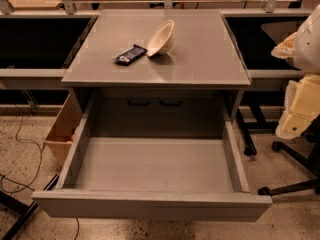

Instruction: Close top drawer

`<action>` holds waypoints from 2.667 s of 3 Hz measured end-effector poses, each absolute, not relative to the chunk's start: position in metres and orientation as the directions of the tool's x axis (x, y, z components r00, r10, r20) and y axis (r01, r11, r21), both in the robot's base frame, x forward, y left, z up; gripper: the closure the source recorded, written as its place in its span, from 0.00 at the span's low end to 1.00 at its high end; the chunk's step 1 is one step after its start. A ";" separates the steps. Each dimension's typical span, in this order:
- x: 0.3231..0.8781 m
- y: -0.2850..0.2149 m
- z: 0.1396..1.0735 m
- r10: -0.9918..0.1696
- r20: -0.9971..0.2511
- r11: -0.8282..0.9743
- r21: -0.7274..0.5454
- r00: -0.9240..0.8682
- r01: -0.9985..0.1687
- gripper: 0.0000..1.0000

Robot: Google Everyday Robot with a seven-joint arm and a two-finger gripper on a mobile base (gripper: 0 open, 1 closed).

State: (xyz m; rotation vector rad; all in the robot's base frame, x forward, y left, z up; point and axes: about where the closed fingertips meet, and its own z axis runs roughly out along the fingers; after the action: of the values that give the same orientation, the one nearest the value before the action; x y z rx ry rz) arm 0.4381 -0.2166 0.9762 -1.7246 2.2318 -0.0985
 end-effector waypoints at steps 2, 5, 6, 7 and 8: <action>0.439 -0.216 0.977 -0.958 -0.174 0.267 -0.258 -0.228 -0.928 0.00; 0.413 -0.193 0.943 -0.913 -0.369 0.268 -0.228 -0.172 -0.936 0.63; 0.395 -0.173 0.921 -0.891 -0.422 0.265 -0.191 -0.164 -0.945 0.86; 0.377 -0.151 0.892 -0.859 -0.483 0.264 -0.134 -0.170 -0.955 1.00; 0.363 -0.130 0.862 -0.819 -0.538 0.286 -0.088 -0.196 -0.954 1.00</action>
Offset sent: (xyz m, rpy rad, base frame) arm 0.0017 0.0016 -0.0033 -0.1109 0.0176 -0.0196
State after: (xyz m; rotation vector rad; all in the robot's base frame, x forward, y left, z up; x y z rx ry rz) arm 0.3630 -0.1305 0.8618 -1.5845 2.0727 0.3653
